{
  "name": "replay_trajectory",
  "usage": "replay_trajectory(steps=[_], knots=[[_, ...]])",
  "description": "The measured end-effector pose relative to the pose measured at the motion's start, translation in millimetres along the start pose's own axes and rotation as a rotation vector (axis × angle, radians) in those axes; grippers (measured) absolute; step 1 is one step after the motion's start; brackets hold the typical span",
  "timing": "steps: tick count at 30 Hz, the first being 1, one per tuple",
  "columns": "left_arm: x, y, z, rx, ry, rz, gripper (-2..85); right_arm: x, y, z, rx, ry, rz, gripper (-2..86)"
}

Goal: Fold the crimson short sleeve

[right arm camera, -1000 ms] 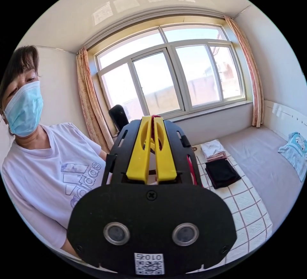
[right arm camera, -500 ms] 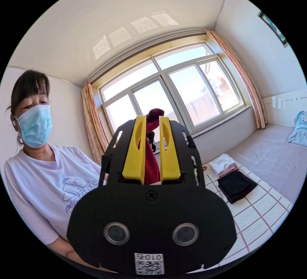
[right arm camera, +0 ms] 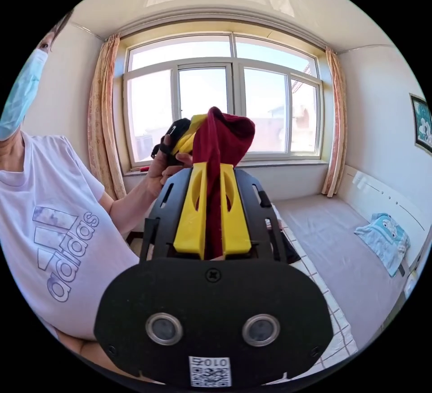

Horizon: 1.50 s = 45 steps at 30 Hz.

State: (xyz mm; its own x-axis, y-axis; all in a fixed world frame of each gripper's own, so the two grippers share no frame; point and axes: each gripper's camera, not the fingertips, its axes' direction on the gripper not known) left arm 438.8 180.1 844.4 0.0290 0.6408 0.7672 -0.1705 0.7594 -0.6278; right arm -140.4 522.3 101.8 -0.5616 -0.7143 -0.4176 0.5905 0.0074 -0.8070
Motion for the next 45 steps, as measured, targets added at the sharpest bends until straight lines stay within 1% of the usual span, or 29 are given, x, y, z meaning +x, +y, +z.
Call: replay_trajectory(steps=[3, 5, 8, 11, 12, 15, 20, 23, 25, 27, 29, 31, 33, 34, 36, 37, 39, 41, 43, 45], knots=[[1, 4, -5, 0.029, -0.097, -0.002, -0.1, 1, -3, -9, 0.03, 0.011, 0.027, 4.9], [3, 7, -3, 0.022, -0.112, 0.001, -0.1, -1, -6, -12, 0.04, 0.0, 0.015, 5.2], [8, 11, 3, 0.015, -0.102, 0.01, -0.1, -8, -11, 0, -0.029, 0.002, -0.013, 6.4], [12, 14, 8, 0.008, -0.117, 0.019, -0.1, -17, -12, 5, -0.028, -0.014, -0.021, 5.8], [13, 16, 9, 0.003, -0.121, 0.018, -0.1, -19, -12, 6, -0.028, 0.013, -0.008, 5.3], [14, 22, 12, -0.018, -0.136, 0.004, 0.0, -17, -16, 8, -0.074, -0.02, 0.023, 5.1], [22, 34, 14, -0.011, -0.113, -0.024, 0.0, -25, -18, -8, 0.038, -0.03, 0.008, 7.2], [34, 38, 20, -0.006, -0.101, -0.015, 0.1, -34, -25, 6, -0.034, -0.046, -0.022, 7.6], [43, 40, 25, -0.002, -0.108, 0.0, 0.2, -46, -28, 16, -0.05, -0.088, -0.067, 5.0], [51, 44, 29, -0.008, -0.156, 0.015, 0.6, -54, -29, 16, -0.032, -0.031, -0.065, 3.5], [53, 49, 32, -0.023, -0.2, 0.009, 1.2, -56, -33, 18, -0.064, 0.033, -0.043, 2.7], [60, 54, 39, -0.106, -0.271, 0.055, 2.0, -59, -40, 16, -0.106, 0.077, -0.033, 2.1], [70, 64, 48, -0.256, -0.415, 0.137, 3.5, -66, -47, 14, -0.137, 0.121, -0.054, 1.8], [75, 68, 49, -0.282, -0.458, 0.174, 4.0, -73, -51, 16, -0.185, 0.164, -0.078, 1.7], [100, 80, 54, -0.4, -0.595, 0.353, 6.3, -84, -57, 20, -0.251, 0.201, -0.138, 1.6], [107, 82, 57, -0.431, -0.606, 0.398, 6.9, -94, -59, 25, -0.29, 0.197, -0.192, 1.6], [139, 83, 74, -0.528, -0.572, 0.575, 9.3, -107, -64, 31, -0.303, 0.146, -0.267, 1.5], [161, 81, 91, -0.565, -0.529, 0.675, 10.6, -119, -69, 36, -0.303, 0.067, -0.337, 1.5], [178, 81, 108, -0.615, -0.44, 0.754, 11.5, -130, -76, 41, -0.31, -0.02, -0.404, 1.5], [198, 84, 126, -0.674, -0.306, 0.849, 12.5, -137, -79, 40, -0.309, -0.076, -0.443, 1.5]])
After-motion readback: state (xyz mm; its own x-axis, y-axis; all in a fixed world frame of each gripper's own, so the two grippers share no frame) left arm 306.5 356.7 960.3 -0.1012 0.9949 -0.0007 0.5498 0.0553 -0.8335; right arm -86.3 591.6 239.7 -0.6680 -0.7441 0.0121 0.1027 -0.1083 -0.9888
